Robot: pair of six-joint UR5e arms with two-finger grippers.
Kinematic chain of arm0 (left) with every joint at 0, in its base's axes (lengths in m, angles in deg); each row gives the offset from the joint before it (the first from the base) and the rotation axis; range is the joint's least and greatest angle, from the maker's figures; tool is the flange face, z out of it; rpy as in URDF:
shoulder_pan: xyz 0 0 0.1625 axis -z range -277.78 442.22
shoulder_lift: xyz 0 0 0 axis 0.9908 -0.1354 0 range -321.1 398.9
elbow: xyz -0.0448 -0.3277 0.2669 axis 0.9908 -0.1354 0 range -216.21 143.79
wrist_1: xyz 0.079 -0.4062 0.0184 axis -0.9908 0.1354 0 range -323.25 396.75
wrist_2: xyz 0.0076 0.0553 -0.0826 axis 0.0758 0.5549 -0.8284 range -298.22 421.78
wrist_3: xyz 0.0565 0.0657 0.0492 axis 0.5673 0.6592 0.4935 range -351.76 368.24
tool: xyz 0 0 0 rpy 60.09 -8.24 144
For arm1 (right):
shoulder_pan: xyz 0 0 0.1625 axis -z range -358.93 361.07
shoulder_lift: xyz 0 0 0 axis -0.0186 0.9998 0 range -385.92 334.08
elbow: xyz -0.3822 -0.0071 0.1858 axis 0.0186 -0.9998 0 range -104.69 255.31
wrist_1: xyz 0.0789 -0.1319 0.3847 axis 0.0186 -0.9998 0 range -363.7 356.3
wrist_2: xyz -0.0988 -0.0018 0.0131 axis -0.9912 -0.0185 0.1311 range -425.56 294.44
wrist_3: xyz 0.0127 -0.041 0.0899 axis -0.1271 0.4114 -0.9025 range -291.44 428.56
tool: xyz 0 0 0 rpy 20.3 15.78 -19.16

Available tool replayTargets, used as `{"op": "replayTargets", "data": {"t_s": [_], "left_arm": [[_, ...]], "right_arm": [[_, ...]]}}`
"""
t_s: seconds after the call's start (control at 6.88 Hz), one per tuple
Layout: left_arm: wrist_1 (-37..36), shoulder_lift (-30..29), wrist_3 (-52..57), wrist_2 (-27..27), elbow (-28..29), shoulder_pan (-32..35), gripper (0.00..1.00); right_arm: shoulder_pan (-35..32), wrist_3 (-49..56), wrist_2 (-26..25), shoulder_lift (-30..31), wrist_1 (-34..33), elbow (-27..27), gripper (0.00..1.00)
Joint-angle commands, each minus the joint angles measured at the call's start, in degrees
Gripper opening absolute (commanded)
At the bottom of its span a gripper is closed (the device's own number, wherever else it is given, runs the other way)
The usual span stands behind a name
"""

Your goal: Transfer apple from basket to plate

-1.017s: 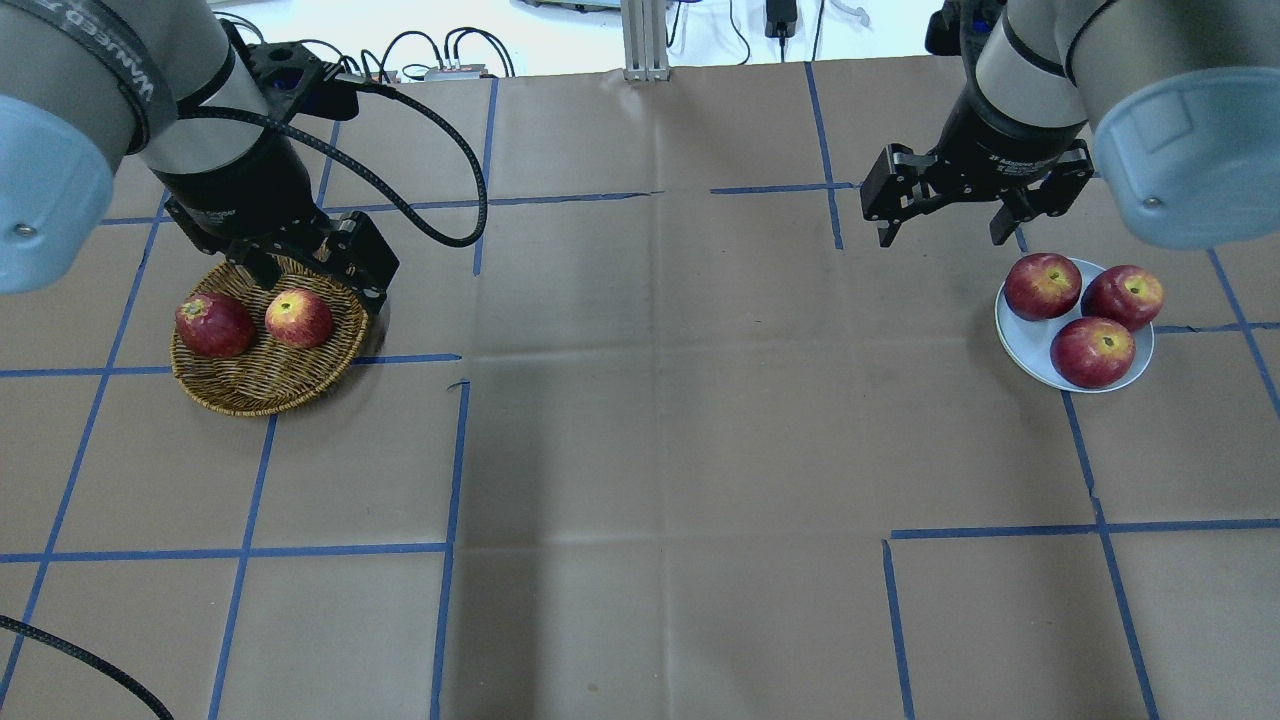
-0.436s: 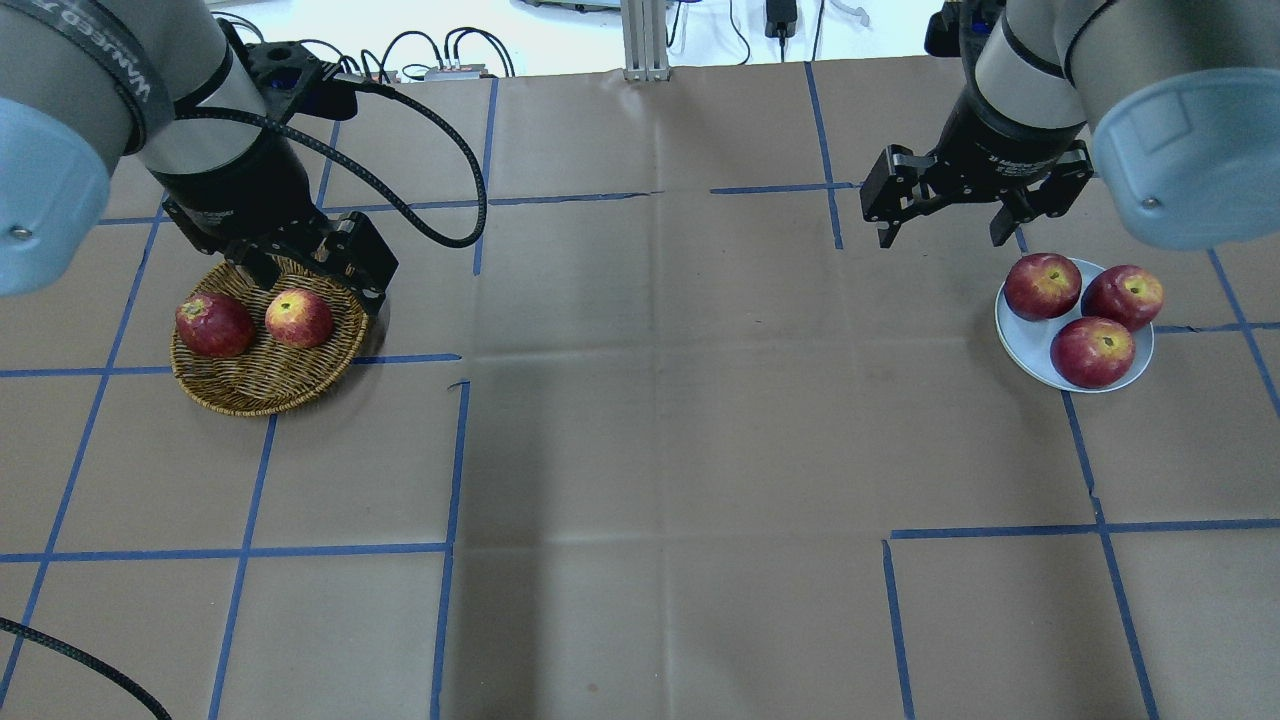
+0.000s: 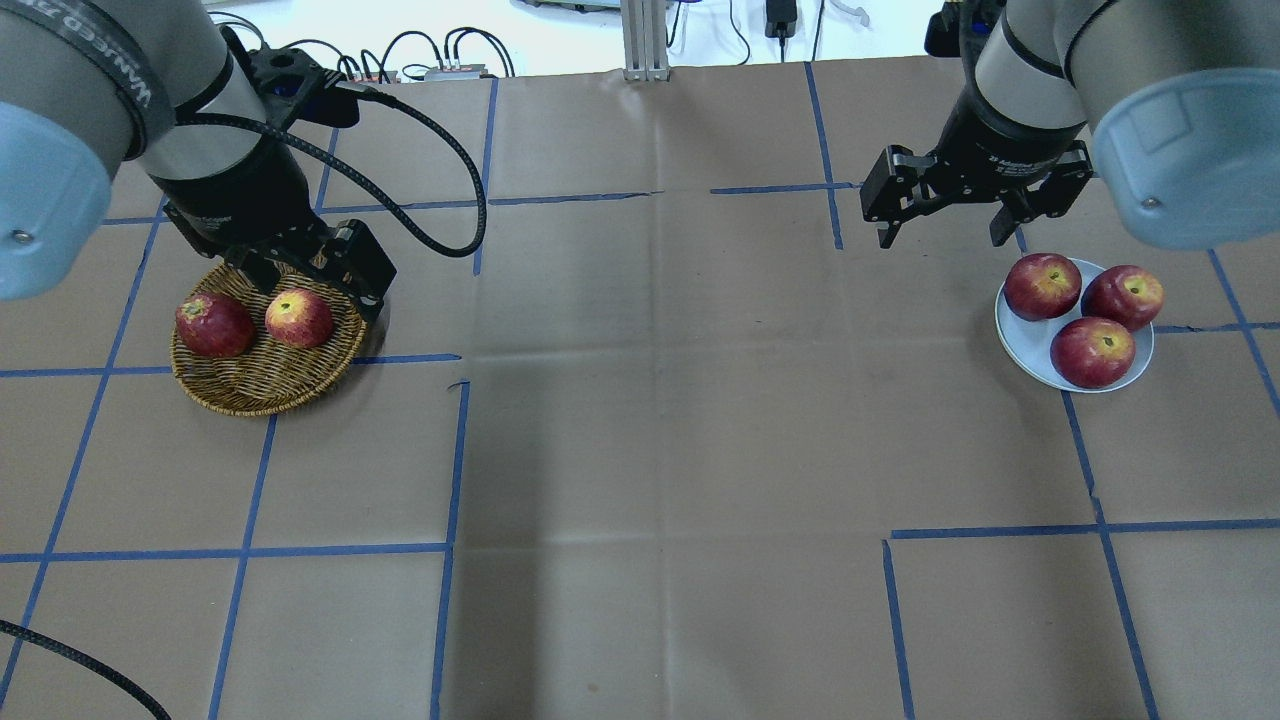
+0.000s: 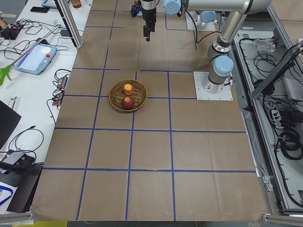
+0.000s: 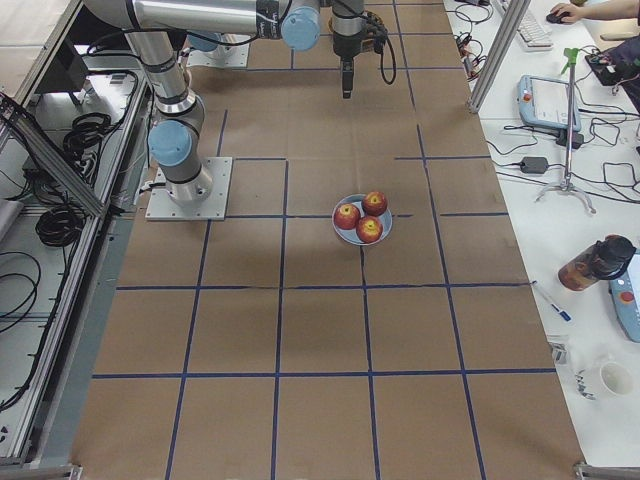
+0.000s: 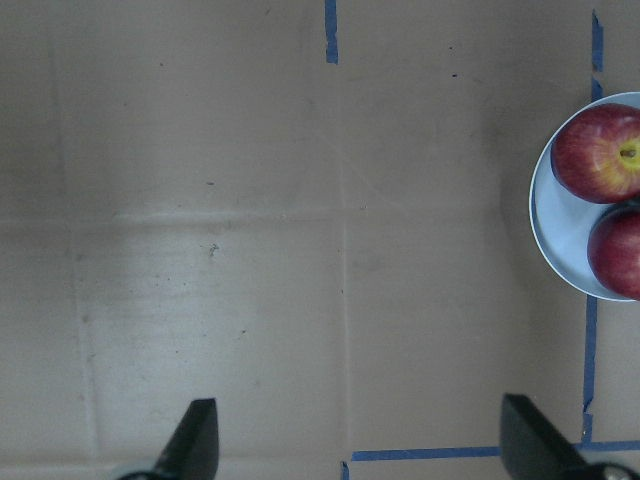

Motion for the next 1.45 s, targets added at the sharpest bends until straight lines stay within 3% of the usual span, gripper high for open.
{"op": "replayTargets", "data": {"t_s": [0.0, 0.29, 0.58, 0.73, 1.31], "left_arm": [[-7.01, -0.47, 0.76, 0.22, -6.32, -1.63, 0.99], [-16.43, -1.08, 8.69, 0.31, -12.84, -7.58, 0.99], [-18.49, -5.80, 18.82, 0.14, -12.96, -15.84, 0.99], [-25.90, -8.88, 20.69, 0.23, -13.48, -18.14, 0.99], [-37.83, -20.75, 28.51, 0.05, -12.25, -19.04, 0.99]], "right_arm": [[0.00, 0.00, -0.05, 0.00, 0.00, -0.03, 1.00], [0.00, 0.00, -0.05, 0.00, 0.00, -0.03, 1.00], [0.00, 0.09, -0.05, 0.00, 0.00, -0.03, 1.00], [0.00, 0.09, -0.05, 0.00, 0.00, 0.05, 1.00], [0.00, 0.09, -0.05, 0.00, 0.00, 0.06, 1.00]]}}
